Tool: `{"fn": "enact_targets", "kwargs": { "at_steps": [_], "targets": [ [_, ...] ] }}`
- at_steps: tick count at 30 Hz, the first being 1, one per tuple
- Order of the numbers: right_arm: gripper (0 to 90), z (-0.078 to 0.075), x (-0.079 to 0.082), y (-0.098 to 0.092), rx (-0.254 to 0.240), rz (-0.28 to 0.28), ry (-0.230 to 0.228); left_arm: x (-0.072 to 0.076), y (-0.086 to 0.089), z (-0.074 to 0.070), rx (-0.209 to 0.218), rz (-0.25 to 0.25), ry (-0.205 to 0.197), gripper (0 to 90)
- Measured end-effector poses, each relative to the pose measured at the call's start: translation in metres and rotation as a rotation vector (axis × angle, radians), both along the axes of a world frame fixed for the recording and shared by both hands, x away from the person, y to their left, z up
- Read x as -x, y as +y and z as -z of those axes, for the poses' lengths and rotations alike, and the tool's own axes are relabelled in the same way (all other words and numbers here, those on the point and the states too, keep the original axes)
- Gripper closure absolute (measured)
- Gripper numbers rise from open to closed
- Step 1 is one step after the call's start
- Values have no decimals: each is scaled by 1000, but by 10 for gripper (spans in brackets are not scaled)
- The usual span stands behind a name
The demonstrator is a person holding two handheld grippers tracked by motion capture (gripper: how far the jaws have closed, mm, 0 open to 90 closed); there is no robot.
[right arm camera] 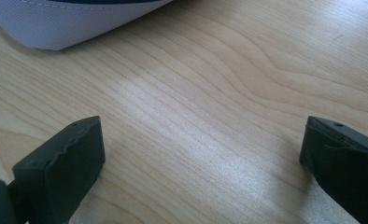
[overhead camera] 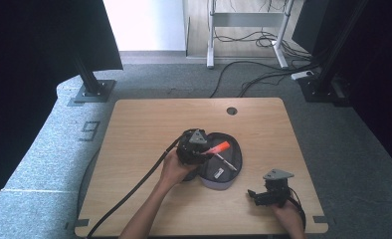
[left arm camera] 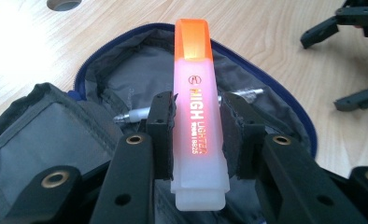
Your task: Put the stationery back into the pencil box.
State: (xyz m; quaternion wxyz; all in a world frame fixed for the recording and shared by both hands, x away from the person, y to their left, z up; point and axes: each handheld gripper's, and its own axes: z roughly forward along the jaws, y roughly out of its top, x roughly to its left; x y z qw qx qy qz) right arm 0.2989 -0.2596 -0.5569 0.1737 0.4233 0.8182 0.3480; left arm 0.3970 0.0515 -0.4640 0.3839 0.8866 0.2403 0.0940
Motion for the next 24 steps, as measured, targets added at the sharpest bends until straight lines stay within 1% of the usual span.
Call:
{"fn": "enact_targets", "kwargs": {
  "at_steps": [2,3,6,9,12,19,24],
  "targets": [
    [0,0,0,0,0,0,0,-3,-3,2,-5,-1,0,667],
    [0,0,0,0,0,0,0,-4,-5,3,-1,-2,-1,667],
    [0,0,0,0,0,0,0,-8,-8,7,12,-7,14,667],
    [0,0,0,0,0,1,-1,-11,-12,13,-2,-7,17,667],
    [0,0,0,0,0,0,0,-12,-16,18,0,-7,24,667],
    [0,0,0,0,0,0,0,-12,-24,30,-25,6,43,667],
    [0,0,0,0,1,-1,-1,-12,-28,38,-55,10,54,666]
  ]
}}
